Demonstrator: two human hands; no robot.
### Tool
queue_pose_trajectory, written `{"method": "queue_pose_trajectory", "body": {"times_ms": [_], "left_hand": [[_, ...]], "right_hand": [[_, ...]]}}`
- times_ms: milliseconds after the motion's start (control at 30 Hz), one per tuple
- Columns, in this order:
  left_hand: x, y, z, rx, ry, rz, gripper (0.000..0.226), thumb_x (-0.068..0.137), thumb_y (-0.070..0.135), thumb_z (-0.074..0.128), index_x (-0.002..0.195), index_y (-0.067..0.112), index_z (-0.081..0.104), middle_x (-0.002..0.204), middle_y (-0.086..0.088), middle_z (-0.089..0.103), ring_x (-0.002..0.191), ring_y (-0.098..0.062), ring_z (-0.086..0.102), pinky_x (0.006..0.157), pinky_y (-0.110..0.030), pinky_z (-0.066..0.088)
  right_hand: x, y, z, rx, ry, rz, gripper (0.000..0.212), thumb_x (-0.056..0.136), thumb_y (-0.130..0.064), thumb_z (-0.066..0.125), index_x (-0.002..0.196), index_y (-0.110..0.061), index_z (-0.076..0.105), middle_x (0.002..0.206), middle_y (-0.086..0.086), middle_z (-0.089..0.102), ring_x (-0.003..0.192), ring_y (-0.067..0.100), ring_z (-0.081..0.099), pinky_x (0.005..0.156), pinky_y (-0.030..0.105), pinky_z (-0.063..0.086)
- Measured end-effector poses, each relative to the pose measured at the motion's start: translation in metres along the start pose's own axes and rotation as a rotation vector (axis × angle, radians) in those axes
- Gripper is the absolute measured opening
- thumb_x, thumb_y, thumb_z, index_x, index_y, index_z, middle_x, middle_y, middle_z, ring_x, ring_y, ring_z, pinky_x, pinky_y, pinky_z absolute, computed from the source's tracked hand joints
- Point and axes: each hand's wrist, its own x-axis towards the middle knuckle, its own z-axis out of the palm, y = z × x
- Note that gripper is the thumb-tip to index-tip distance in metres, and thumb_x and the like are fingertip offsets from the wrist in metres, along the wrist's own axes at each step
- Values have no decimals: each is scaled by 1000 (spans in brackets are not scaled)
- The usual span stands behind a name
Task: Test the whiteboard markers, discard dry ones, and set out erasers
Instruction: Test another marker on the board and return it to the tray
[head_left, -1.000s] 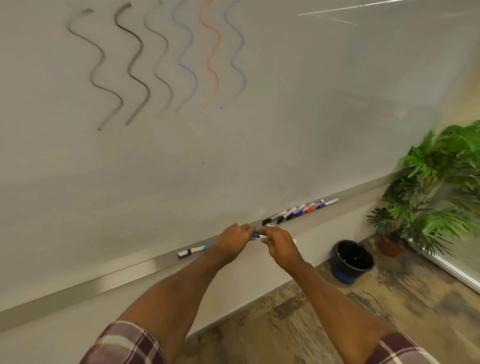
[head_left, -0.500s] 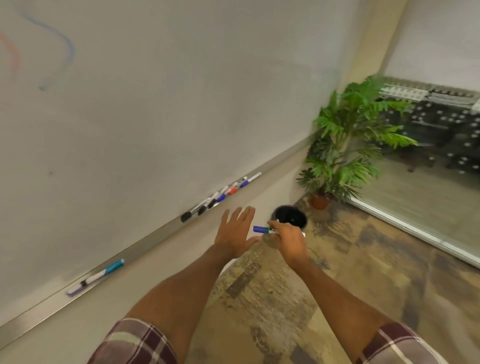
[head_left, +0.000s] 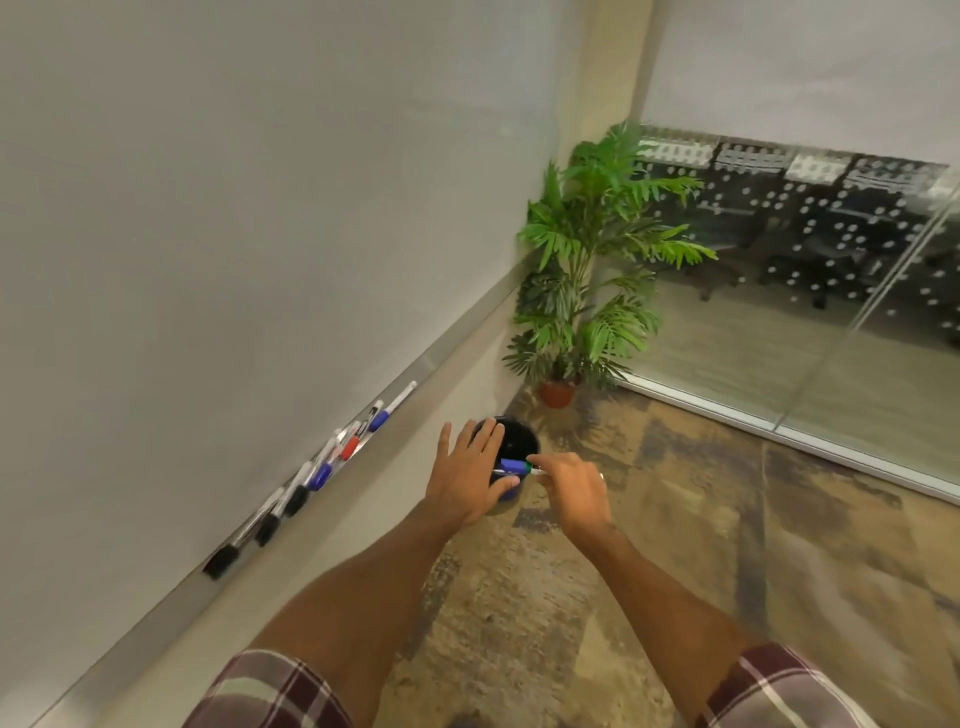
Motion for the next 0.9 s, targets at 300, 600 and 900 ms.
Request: {"method": "queue_pose_trajectory", "body": {"times_ms": [300,600,900], "left_hand": [[117,-21,14,-16,-24,83,78,96,62,34,155,17,11,163,-2,12,149,-24,8,119,-50,-4],[226,-40,48,-5,-99,83,77,97,61,32,156,18,8,163,-2,9,149,-26,7,119,-52,-2],[352,-56,111,-43,-194,-51,72,99,56,33,156,19,7,163,-1,10,149,-25,8,120,-51,-2]], "right_hand": [[104,35,13,-8,31,75,18,83,-15,63,99,-20,67,92,0,68,85,25,61,68,36,49],[209,83,43,6,23,50,19,85,-17,66,103,-22,68,94,0,70,85,23,62,68,36,50],[341,149,106,65,-100,-40,37,85,-18,67,122,-21,64,113,2,68,103,21,61,83,32,47]]}}
